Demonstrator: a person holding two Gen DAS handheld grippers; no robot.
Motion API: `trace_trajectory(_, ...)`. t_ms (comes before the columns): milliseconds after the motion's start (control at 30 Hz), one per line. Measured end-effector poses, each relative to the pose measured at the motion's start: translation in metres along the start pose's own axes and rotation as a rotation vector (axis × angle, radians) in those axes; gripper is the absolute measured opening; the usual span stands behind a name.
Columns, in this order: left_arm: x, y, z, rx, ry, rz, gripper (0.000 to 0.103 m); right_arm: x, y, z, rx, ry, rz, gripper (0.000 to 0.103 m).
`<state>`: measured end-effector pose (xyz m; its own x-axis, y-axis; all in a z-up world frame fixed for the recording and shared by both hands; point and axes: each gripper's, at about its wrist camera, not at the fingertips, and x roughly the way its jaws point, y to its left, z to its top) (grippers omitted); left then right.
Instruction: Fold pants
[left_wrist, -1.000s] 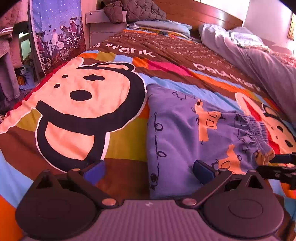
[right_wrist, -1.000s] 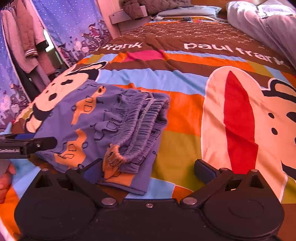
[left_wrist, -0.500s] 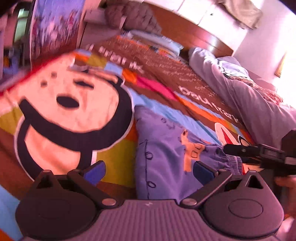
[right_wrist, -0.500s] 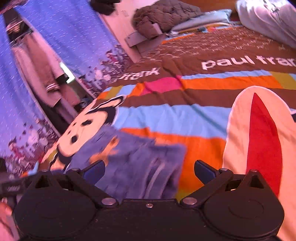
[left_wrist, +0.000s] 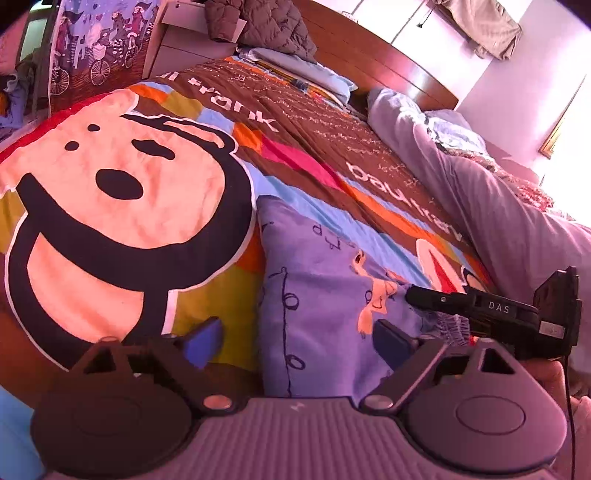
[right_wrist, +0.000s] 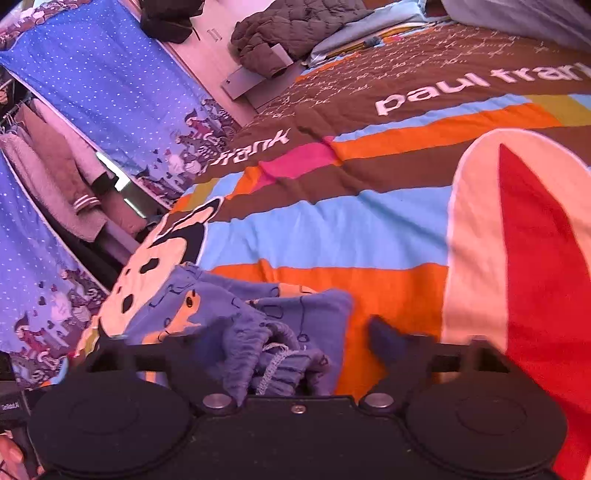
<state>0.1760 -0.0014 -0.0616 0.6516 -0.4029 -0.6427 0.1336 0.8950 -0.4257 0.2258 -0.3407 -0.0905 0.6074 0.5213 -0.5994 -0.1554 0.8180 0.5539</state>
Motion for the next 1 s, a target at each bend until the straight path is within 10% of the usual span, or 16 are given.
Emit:
trace_trajectory(400,0.001,-0.012,-0.005,0.071,0.029,0.064,0.028,-0.004,0.023,-0.012,-0.055,-0.050,-0.060,0.028)
trace_trajectory(700,-0.008,-0.040,0.004,0.177,0.032,0.164,0.019,-0.011,0.088,-0.026,-0.387,-0.166,-0.245,0.024)
trace_trajectory(1000,-0.006,-0.038,0.057,0.264,-0.106,0.230,0.019,0.000,0.113,0.023,-0.435,-0.291,-0.166,0.022)
